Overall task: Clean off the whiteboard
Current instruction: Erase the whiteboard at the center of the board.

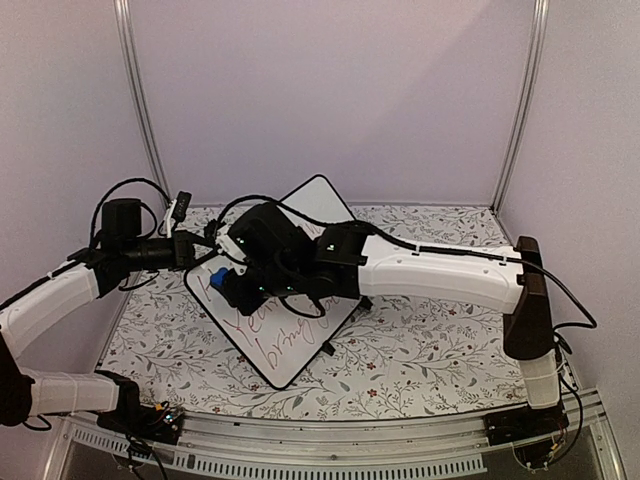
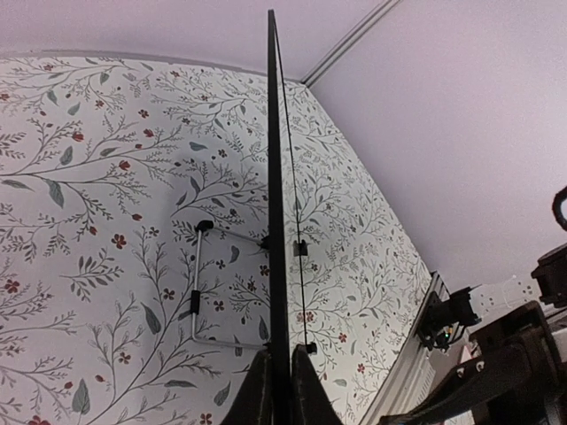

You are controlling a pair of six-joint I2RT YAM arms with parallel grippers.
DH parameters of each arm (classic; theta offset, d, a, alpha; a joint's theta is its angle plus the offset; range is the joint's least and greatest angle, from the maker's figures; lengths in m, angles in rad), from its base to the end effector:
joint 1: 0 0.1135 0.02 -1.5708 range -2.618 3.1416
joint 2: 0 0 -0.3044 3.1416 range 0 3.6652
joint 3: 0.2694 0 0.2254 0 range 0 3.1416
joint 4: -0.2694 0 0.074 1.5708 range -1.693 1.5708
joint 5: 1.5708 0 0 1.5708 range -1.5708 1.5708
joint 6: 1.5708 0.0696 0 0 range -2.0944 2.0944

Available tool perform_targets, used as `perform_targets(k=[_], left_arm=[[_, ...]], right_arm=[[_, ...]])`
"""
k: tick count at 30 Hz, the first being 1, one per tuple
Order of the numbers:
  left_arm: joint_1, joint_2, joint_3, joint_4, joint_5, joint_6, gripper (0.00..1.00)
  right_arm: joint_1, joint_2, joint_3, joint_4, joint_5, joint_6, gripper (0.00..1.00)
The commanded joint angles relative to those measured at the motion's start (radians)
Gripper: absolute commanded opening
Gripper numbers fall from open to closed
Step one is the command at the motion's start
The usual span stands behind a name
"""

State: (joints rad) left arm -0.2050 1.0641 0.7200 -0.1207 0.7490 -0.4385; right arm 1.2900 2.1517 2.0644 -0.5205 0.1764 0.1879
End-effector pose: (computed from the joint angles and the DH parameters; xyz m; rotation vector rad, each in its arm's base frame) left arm 0.1947 -0.0889 0.3068 0.2535 2.0801 -1.1569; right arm 0.1574 0.5017 0.3274 -1.0847 1.9627 0.6419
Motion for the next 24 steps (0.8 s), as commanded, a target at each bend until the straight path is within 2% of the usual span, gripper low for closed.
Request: perform_targets(k=[1,11,24], left_arm=[[-0.020,-0.019,-0.017,0.033,-0.003,0.004,0.07],[-0.046,-0.049,-0.017,0.033,-0.066,-0.006,0.00],[-0.137,-0.099,-0.023,0.032,-0.192,-0.022,0.00]], right_arm=[[0.013,0.023,0.034,-0.016,0.031,0.008,0.14],[0.019,0.040,0.042,0.003,0.049,-0.005,0.14],[0.029,0.009,0.042,0.014,0.056,-0.041,0.14]])
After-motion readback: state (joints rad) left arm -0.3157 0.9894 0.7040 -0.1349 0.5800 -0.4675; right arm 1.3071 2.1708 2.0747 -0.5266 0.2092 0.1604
